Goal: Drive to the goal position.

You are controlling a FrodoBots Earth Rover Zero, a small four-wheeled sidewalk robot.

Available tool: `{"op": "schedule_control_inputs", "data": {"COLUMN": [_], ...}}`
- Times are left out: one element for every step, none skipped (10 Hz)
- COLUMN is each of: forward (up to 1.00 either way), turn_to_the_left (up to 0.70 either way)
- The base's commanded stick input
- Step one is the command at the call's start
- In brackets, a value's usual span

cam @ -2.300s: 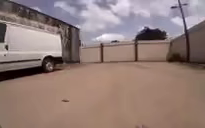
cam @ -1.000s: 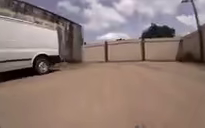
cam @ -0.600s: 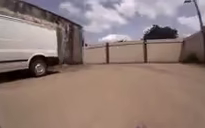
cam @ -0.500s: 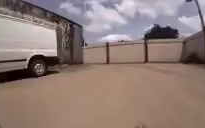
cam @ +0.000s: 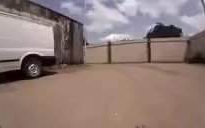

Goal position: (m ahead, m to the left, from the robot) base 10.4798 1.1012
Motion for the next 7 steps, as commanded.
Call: {"op": "schedule_control_inputs", "data": {"forward": [0.85,0.85,0.85,0.85,0.85,0.85,0.85], "turn_to_the_left": [0.00,0.00,-0.02,-0.13,-0.34,-0.34,-0.34]}}
